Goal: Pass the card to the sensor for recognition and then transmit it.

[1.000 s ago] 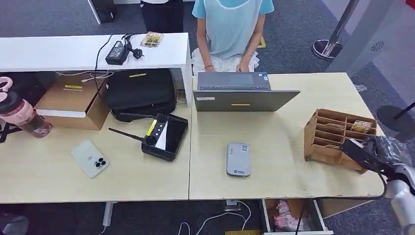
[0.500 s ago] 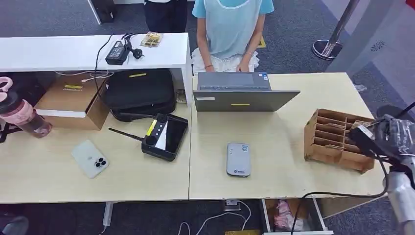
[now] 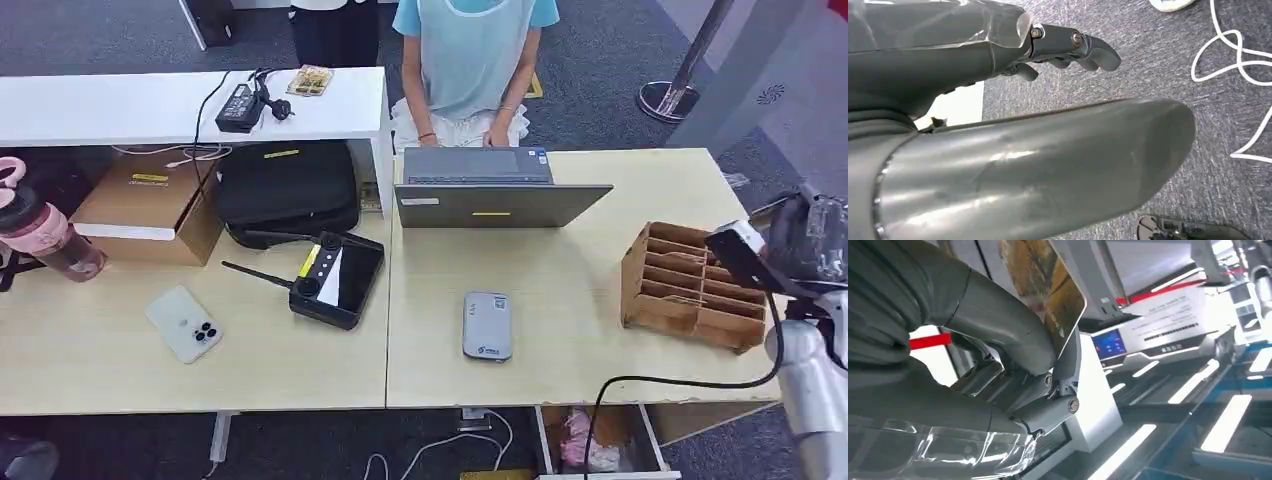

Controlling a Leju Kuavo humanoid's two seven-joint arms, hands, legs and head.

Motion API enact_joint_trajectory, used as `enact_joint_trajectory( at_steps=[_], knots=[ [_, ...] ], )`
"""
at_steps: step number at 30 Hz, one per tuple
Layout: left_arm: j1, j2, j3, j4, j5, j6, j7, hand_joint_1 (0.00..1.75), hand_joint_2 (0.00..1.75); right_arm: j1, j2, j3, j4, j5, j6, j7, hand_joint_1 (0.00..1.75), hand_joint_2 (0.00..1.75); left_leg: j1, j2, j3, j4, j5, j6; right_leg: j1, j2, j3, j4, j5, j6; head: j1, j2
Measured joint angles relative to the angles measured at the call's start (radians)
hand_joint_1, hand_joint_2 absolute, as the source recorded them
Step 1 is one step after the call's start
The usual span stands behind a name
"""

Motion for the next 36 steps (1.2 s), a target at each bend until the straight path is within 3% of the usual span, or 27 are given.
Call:
enact_joint_trajectory(
  at_steps=[17,23,30,36],
  knots=[
    [-0.013,0.001,-0.011,0.0,-0.062,-0.019,-0.015,0.0,0.0,-0.349,0.128,0.142,0.17,0.066,0.024,0.066,1.75,1.75,0.0,0.0,0.0,0.0,0.001,0.0,0.0,0.0,0.0,0.0,0.0,0.0,0.0,0.0],
    [-0.018,0.002,-0.031,0.0,-0.075,-0.027,-0.011,0.0,0.0,-0.466,0.191,0.191,0.262,0.113,0.073,0.11,1.75,1.75,0.0,0.0,0.0,0.0,0.001,0.0,0.0,0.001,-0.002,0.001,0.002,-0.001,0.0,0.0],
    [-0.02,0.002,-0.037,0.0,-0.073,-0.026,-0.013,0.0,0.0,-0.545,0.269,0.227,0.352,0.136,0.115,0.138,1.75,1.75,0.0,0.0,0.0,0.0,0.002,0.0,0.0,0.0,-0.002,0.001,0.002,-0.001,0.0,0.0],
    [-0.02,0.002,-0.043,0.0,-0.079,-0.027,-0.014,0.0,0.0,-0.567,0.297,0.242,0.399,0.145,0.142,0.142,1.75,1.75,0.0,-0.001,-0.001,0.0,0.002,0.0,0.0,0.0,-0.002,0.0,0.002,-0.001,0.0,0.0]
  ],
)
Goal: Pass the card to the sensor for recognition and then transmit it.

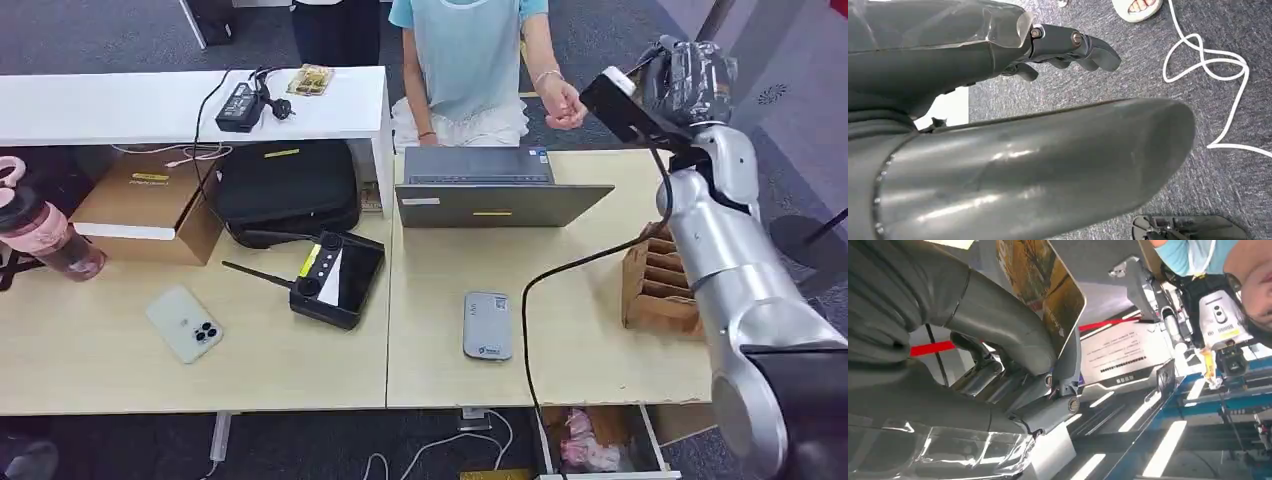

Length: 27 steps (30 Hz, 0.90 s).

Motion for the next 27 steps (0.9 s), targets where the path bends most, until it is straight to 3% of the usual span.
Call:
enact_joint_trajectory(
  at_steps=[19,27],
  knots=[
    [-0.003,-0.002,-0.01,0.0,0.013,-0.001,0.004,0.0,0.0,-0.074,0.101,0.03,0.102,0.038,0.058,0.04,1.75,1.75,0.0,0.0,0.0,0.0,0.0,0.0,0.0,0.0,0.0,0.0,0.0,0.0,0.0,0.0],
    [-0.003,-0.002,-0.01,0.0,0.009,-0.001,0.006,0.0,0.0,-0.085,0.111,0.03,0.121,0.053,0.061,0.051,1.75,1.75,0.0,0.0,0.0,0.0,0.0,0.0,0.0,0.0,0.0,0.0,0.0,0.0,0.0,0.0]
  ],
)
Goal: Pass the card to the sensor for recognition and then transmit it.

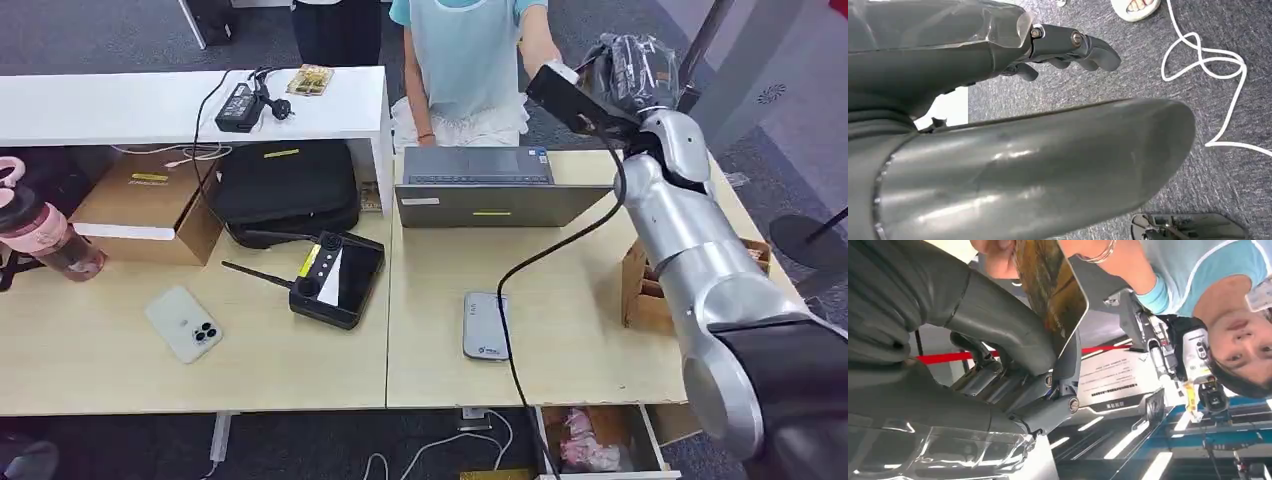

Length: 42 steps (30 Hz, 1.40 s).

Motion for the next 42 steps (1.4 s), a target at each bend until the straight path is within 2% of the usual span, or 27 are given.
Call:
enact_joint_trajectory(
  at_steps=[9,11,12,13,14,34,39,42],
  knots=[
    [0.0,0.0,0.0,0.0,-0.005,-0.002,0.0,0.0,0.0,0.0,-0.002,0.0,0.009,0.017,0.0,0.004,1.75,1.75,0.0,0.0,0.0,0.0,0.0,0.0,0.0,0.0,0.0,0.0,0.0,0.0,0.0,0.0],
    [0.0,0.0,0.0,0.0,-0.004,-0.002,0.0,0.0,0.0,0.0,-0.002,0.0,0.01,0.02,0.002,0.004,1.45,1.75,0.0,0.0,0.0,0.0,0.0,0.0,0.0,0.001,-0.001,0.0,0.0,0.0,0.0,0.0],
    [0.0,0.0,0.0,0.0,-0.003,-0.002,0.001,0.0,0.0,0.0,-0.002,0.0,0.011,0.02,0.004,0.004,1.45,1.75,0.0,0.0,0.0,0.0,0.0,0.0,0.0,0.001,-0.001,0.0,0.0,0.0,0.0,0.0],
    [0.0,0.0,0.0,0.0,-0.002,-0.002,0.001,0.0,0.0,0.0,-0.002,0.0,0.012,0.02,0.008,0.004,0.8,1.75,0.0,0.0,0.0,0.0,0.0,0.0,0.0,0.001,-0.001,0.0,0.0,0.0,0.0,0.0],
    [0.0,0.0,0.0,0.0,-0.001,-0.001,0.001,0.0,0.0,0.0,-0.002,0.0,0.013,0.021,0.01,0.004,0.0,1.75,0.0,0.0,0.0,0.0,0.0,0.0,0.0,0.001,-0.001,0.0,0.0,0.0,0.0,0.0],
    [0.0,0.0,0.0,0.0,0.004,0.003,0.004,0.0,0.0,0.0,-0.007,-0.003,0.013,0.031,0.023,-0.006,0.0,1.75,0.0,0.001,0.0,0.0,0.0,0.0,0.0,0.001,-0.001,0.0,0.0,0.0,0.0,0.0],
    [0.0,0.0,0.0,0.0,0.009,0.006,0.005,0.0,0.0,0.0,-0.023,-0.023,0.002,0.017,-0.013,-0.026,0.0,1.75,0.0,0.0,0.0,0.0,0.0,0.0,0.0,0.001,-0.001,0.0,0.0,0.0,0.0,0.0],
    [0.002,0.0,0.0,0.0,0.009,0.009,0.007,0.0,0.0,0.0,-0.05,-0.044,-0.024,0.003,-0.033,-0.039,0.0,1.75,0.0,0.0,0.0,0.001,0.0,0.0,0.0,0.0,0.0,0.0,0.0,0.0,0.0,0.0]
  ],
)
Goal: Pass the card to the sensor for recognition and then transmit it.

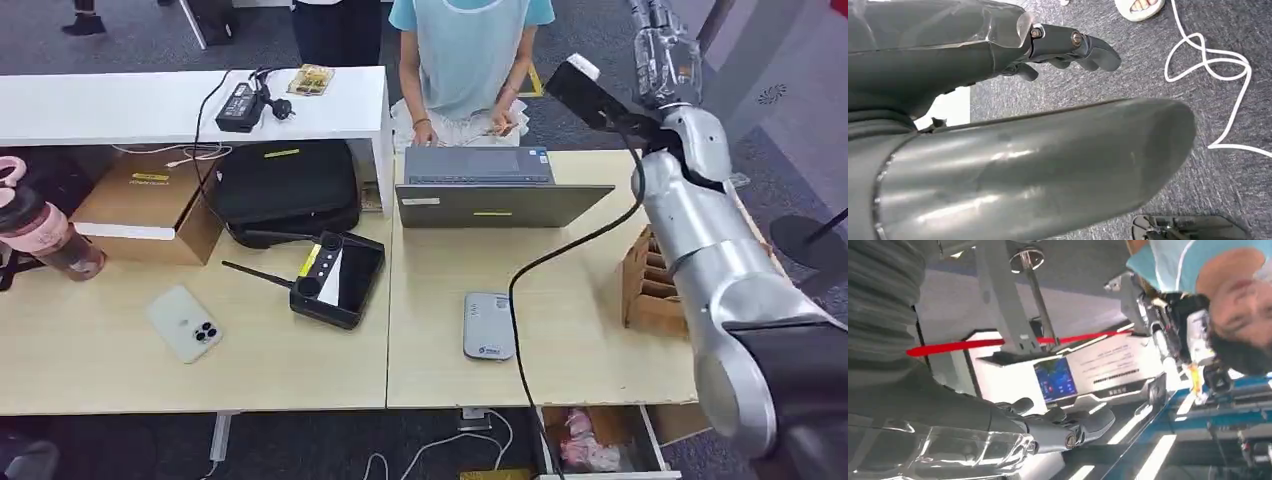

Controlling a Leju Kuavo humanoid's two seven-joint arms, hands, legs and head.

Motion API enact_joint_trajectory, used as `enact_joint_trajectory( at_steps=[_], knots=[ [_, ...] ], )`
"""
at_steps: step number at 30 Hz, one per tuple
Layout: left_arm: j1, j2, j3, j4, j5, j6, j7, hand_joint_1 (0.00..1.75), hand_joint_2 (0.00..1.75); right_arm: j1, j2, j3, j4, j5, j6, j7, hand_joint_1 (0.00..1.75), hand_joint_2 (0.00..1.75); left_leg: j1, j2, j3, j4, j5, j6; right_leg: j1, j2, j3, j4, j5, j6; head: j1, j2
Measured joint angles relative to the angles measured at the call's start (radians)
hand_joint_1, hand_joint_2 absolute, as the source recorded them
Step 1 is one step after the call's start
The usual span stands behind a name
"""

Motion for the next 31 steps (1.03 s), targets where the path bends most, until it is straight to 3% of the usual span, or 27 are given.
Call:
enact_joint_trajectory(
  at_steps=[8,20,31],
  knots=[
    [0.002,0.002,0.0,0.0,0.0,0.001,0.0,0.0,0.0,0.003,-0.131,-0.069,-0.126,-0.011,-0.026,-0.016,0.0,1.75,0.0,-0.001,-0.001,0.001,0.0,0.0,0.0,-0.001,0.0,-0.001,0.0,0.0,0.0,0.0],
    [0.01,0.01,0.0,0.0,0.006,0.002,0.001,0.0,0.0,0.06,-0.424,-0.19,-0.339,-0.134,-0.025,-0.042,0.0,1.75,0.0,-0.002,-0.001,0.001,-0.001,0.001,0.0,-0.002,-0.001,-0.002,0.0,0.001,-0.001,0.0],
    [0.012,0.01,0.005,0.0,0.036,0.016,0.014,0.0,0.0,0.306,-0.7,-0.408,-0.503,-0.369,-0.073,-0.042,0.0,1.75,0.0,-0.003,-0.002,0.001,-0.002,0.002,0.0,-0.003,0.0,-0.003,0.0,0.002,0.0,0.0]
  ],
)
